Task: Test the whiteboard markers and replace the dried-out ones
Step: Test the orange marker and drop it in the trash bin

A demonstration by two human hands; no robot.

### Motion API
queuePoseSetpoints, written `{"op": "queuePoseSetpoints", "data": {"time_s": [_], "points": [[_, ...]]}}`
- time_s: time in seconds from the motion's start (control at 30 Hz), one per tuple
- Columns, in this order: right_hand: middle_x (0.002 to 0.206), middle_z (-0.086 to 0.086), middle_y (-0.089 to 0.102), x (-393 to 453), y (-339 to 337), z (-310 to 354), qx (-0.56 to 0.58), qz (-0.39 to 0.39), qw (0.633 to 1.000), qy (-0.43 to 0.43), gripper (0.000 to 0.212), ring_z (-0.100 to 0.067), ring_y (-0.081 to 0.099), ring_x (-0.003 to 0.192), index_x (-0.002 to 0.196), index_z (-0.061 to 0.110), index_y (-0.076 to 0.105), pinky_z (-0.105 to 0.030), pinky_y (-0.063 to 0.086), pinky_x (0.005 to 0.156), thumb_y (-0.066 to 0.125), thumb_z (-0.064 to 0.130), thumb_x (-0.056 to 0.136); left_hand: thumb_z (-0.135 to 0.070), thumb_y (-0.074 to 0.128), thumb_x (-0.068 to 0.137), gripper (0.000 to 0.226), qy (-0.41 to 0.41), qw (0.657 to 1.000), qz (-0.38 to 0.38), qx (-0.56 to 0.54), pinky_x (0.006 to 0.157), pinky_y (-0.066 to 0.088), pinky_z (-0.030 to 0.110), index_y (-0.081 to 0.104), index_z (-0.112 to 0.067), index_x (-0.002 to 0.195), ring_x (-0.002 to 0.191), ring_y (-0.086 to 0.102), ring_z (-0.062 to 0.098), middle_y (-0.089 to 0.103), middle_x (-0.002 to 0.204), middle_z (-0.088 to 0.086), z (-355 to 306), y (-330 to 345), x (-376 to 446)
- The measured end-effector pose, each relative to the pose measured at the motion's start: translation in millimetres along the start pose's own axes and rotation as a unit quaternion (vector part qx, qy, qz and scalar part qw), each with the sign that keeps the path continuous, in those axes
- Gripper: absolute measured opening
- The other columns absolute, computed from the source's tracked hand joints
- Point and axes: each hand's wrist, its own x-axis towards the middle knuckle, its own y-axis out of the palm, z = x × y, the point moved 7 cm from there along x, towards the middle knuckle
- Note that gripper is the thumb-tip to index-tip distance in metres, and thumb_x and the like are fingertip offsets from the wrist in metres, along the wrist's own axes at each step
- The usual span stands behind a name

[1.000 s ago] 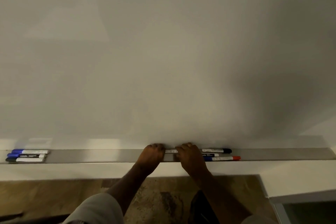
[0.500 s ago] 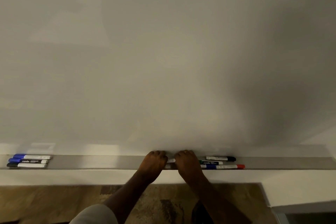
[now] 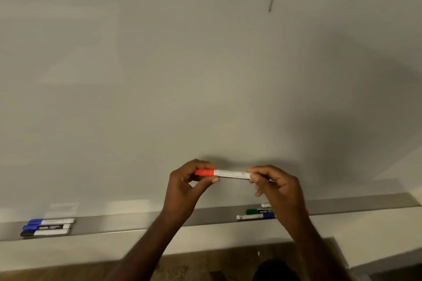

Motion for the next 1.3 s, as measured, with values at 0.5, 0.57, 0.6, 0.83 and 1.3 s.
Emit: {"op": "queuePoseSetpoints", "data": {"time_s": [0.5, 0.57, 0.6, 0.83, 1.3], "points": [[0.114, -0.018, 0.072, -9, 56, 114, 0.579, -0.109, 0.802, 0.097, 0.028, -0.03, 0.07, 0.11, 0.106, 0.007, 0.072, -0.031, 0.06, 0.08, 0.06, 0.022, 0.086, -0.021, 0.075, 0.075, 0.024, 0.037, 0.969, -0.06, -0.237, 0.088, 0.057, 0.03, 0.076, -0.012, 0.097, 0.103, 0.072, 0.03, 0.076, 0.103, 0.015, -97, -2, 18], [0.112, -0.018, 0.073, -10, 59, 119, 0.584, -0.123, 0.796, 0.099, 0.029, -0.028, 0.071, 0.107, 0.11, 0.005, 0.068, -0.029, 0.06, 0.079, 0.054, 0.018, 0.088, -0.029, 0.075, 0.077, 0.03, 0.018, 0.961, -0.071, -0.267, 0.092, 0.056, 0.033, 0.077, -0.015, 0.103, 0.108, 0.07, 0.03, 0.075, 0.109, 0.015, -98, 3, 15], [0.112, -0.018, 0.073, -10, 61, 120, 0.587, -0.125, 0.794, 0.1, 0.029, -0.027, 0.071, 0.106, 0.111, 0.004, 0.067, -0.028, 0.06, 0.077, 0.054, 0.018, 0.088, -0.037, 0.077, 0.077, 0.034, 0.006, 0.956, -0.08, -0.283, 0.092, 0.056, 0.033, 0.077, -0.018, 0.106, 0.11, 0.07, 0.029, 0.075, 0.111, 0.013, -99, 6, 13], [0.107, -0.017, 0.075, -15, 76, 120, 0.584, -0.161, 0.785, 0.131, 0.031, -0.026, 0.073, 0.1, 0.108, 0.005, 0.069, -0.026, 0.061, 0.077, 0.057, 0.022, 0.085, -0.06, 0.078, 0.07, 0.055, -0.068, 0.927, -0.176, -0.325, 0.092, 0.057, 0.032, 0.078, -0.016, 0.104, 0.11, 0.07, 0.03, 0.075, 0.111, 0.011, -92, 12, 5], [0.104, -0.02, 0.075, -12, 65, 134, 0.494, -0.187, 0.849, -0.005, 0.022, -0.034, 0.072, 0.103, 0.094, 0.009, 0.073, -0.031, 0.059, 0.08, 0.063, 0.025, 0.083, -0.041, 0.059, 0.084, 0.031, -0.103, 0.875, -0.185, -0.436, 0.079, 0.062, 0.029, 0.077, -0.015, 0.087, 0.101, 0.073, 0.026, 0.076, 0.107, 0.015, -114, 11, 11]]}}
